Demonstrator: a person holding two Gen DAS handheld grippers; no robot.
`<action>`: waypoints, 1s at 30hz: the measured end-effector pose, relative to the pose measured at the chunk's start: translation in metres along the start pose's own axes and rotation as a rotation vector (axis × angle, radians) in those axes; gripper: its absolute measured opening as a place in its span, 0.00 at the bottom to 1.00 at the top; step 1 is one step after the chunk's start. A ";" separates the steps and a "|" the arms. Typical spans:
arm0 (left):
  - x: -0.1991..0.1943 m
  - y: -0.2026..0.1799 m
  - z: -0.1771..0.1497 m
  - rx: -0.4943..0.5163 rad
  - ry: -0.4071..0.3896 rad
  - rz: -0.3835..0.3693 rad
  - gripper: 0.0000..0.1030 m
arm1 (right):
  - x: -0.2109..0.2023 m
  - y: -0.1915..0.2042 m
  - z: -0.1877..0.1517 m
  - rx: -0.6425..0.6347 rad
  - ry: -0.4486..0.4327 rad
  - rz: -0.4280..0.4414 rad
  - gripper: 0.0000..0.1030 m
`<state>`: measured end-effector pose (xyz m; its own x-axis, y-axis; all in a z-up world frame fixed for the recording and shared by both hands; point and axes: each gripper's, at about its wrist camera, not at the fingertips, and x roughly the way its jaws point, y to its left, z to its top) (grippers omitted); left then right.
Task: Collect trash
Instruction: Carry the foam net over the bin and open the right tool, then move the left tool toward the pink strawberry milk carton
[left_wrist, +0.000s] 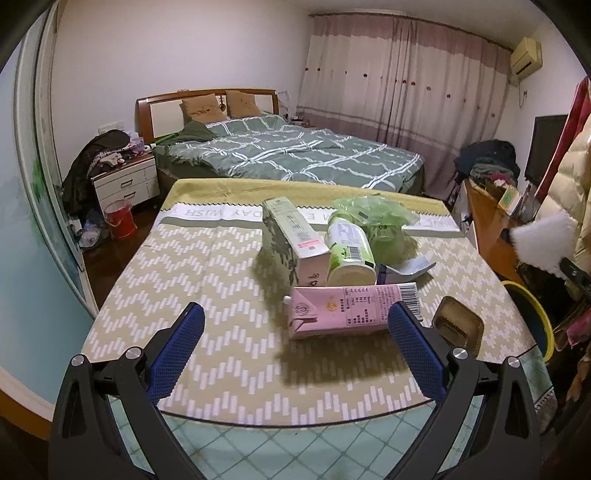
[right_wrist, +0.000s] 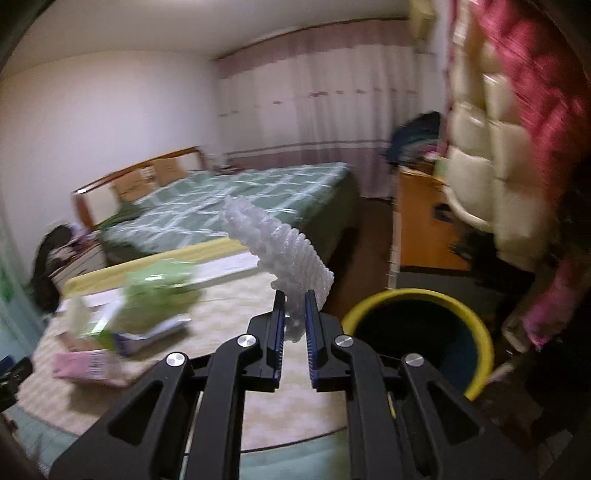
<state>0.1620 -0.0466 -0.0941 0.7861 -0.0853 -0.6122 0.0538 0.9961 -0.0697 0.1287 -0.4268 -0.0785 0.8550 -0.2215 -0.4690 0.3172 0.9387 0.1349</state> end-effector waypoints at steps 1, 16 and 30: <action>0.004 -0.002 0.000 0.004 0.005 0.002 0.95 | 0.005 -0.014 -0.001 0.016 0.008 -0.035 0.10; 0.039 -0.026 0.006 0.055 0.052 0.055 0.95 | 0.056 -0.100 -0.028 0.097 0.118 -0.230 0.11; 0.057 -0.035 0.011 0.078 0.066 0.084 0.95 | 0.057 -0.107 -0.026 0.118 0.130 -0.220 0.30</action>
<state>0.2119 -0.0857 -0.1179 0.7476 0.0001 -0.6641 0.0393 0.9982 0.0444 0.1323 -0.5329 -0.1427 0.7027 -0.3734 -0.6056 0.5415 0.8328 0.1147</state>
